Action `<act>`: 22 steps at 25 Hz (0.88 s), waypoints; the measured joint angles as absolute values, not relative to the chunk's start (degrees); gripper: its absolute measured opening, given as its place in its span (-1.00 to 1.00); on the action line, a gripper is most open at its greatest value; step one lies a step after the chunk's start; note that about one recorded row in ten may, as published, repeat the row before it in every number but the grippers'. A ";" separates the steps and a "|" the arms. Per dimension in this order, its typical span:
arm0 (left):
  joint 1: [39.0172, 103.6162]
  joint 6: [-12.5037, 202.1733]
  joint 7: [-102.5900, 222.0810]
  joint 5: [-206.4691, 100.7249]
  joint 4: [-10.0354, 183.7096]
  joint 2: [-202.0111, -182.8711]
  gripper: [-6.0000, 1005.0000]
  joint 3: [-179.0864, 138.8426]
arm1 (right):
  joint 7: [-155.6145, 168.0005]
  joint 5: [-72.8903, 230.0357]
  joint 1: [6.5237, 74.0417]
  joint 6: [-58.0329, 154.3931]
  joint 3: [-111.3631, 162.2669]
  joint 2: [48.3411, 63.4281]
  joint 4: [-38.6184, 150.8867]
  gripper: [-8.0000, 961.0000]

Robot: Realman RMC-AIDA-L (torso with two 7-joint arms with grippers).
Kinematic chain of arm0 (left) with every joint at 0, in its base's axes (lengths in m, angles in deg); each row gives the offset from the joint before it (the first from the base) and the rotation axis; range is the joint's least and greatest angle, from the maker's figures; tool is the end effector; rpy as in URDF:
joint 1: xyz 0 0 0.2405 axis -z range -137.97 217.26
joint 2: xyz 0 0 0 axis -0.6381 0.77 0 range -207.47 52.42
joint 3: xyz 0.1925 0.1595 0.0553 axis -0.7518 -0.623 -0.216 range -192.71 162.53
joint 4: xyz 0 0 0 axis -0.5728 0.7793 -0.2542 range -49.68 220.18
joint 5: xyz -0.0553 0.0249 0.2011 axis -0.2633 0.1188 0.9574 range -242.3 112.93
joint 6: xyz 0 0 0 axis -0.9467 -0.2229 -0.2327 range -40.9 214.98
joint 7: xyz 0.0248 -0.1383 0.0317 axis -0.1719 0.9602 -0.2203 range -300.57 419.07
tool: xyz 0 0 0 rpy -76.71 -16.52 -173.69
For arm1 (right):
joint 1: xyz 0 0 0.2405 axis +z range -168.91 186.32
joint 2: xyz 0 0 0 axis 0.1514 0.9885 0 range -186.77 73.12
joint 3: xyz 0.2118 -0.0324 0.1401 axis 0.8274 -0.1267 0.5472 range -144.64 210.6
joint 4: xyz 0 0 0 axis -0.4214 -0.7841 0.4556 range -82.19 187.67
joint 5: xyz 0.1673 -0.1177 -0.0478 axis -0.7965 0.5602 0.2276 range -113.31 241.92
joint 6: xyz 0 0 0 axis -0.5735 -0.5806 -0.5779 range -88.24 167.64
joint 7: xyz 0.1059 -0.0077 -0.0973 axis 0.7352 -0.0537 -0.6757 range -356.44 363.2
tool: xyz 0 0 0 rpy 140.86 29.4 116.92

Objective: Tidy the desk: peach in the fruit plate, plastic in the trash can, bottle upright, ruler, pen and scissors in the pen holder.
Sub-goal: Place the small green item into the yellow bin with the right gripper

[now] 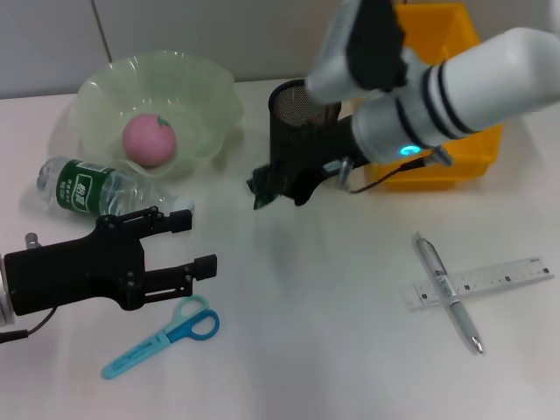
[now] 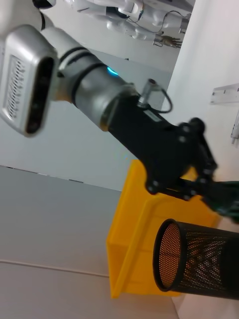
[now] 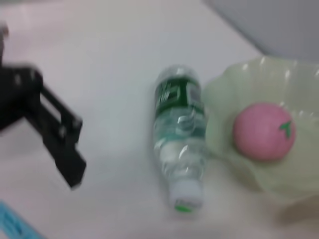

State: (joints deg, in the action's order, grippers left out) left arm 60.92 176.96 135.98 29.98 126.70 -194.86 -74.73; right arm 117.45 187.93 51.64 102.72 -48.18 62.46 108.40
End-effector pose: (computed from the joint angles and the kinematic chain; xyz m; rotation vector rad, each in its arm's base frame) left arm -0.2569 0.2986 -0.0044 -2.7659 -0.5241 -0.8447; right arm 0.1354 0.4012 -0.0564 -2.8073 0.3417 0.0195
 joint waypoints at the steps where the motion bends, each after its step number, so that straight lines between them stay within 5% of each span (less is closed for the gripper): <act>1: 60.91 176.97 135.98 29.97 126.62 -194.85 0.56 -74.70 | 117.54 185.33 49.09 104.12 -46.35 62.44 111.46 -0.97; 11: 60.83 176.97 135.98 30.19 126.39 -194.88 0.56 -74.67 | 110.36 167.08 38.51 105.18 -32.76 62.43 115.41 -0.97; 22: 61.07 178.12 136.55 30.34 126.43 -194.94 0.56 -74.68 | 96.18 153.97 39.22 99.39 -12.78 61.91 97.38 -0.97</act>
